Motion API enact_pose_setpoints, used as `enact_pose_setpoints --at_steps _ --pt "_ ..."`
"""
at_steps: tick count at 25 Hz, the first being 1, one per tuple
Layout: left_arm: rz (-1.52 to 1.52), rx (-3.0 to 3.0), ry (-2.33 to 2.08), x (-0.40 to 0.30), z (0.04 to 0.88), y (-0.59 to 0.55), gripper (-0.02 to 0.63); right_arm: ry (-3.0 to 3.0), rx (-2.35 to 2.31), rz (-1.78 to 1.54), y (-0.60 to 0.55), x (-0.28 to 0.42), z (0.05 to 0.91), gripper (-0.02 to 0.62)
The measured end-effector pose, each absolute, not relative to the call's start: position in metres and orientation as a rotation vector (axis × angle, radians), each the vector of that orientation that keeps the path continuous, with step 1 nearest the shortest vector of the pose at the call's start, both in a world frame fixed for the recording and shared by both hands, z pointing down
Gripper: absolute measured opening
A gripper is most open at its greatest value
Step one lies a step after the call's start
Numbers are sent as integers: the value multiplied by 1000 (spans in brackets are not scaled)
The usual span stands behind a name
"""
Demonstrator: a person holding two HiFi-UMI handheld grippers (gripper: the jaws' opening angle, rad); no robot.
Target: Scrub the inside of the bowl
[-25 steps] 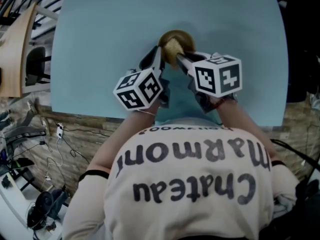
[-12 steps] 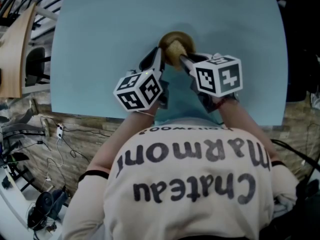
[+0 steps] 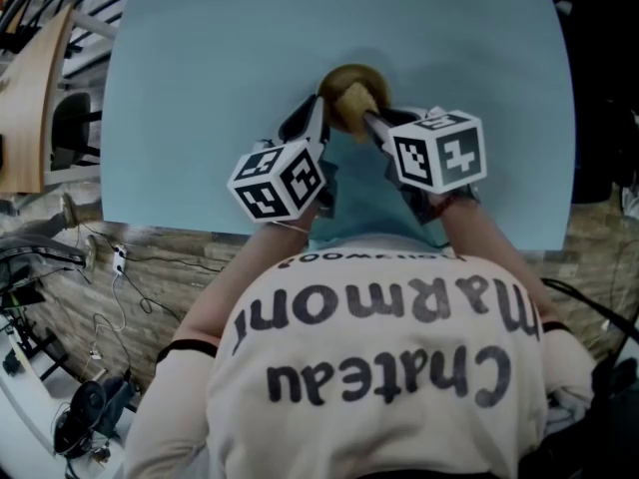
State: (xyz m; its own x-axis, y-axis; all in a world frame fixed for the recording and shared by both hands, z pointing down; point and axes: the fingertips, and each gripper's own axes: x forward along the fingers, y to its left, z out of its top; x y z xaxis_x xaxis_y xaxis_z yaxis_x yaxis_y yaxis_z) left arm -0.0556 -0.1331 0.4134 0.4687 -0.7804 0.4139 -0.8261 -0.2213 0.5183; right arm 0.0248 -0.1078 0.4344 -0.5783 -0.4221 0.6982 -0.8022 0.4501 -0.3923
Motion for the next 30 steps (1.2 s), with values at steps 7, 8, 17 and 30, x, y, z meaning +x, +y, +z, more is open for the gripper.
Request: enact_pose_setpoints --at_steps 7,8,17,30 --pt "103 2024 -1321 -54 415 -131 11 -2179 1013 979 -104 26 438 63" --pt "104 2025 -1320 -54 415 -131 11 -2177 1012 976 -104 27 438 63" --pt "126 2038 -1308 -55 415 -130 12 -2150 1004 976 -103 30 443 63" --pt "158 2073 -1296 -51 416 -127 15 -2113 1006 979 -99 40 454 63"
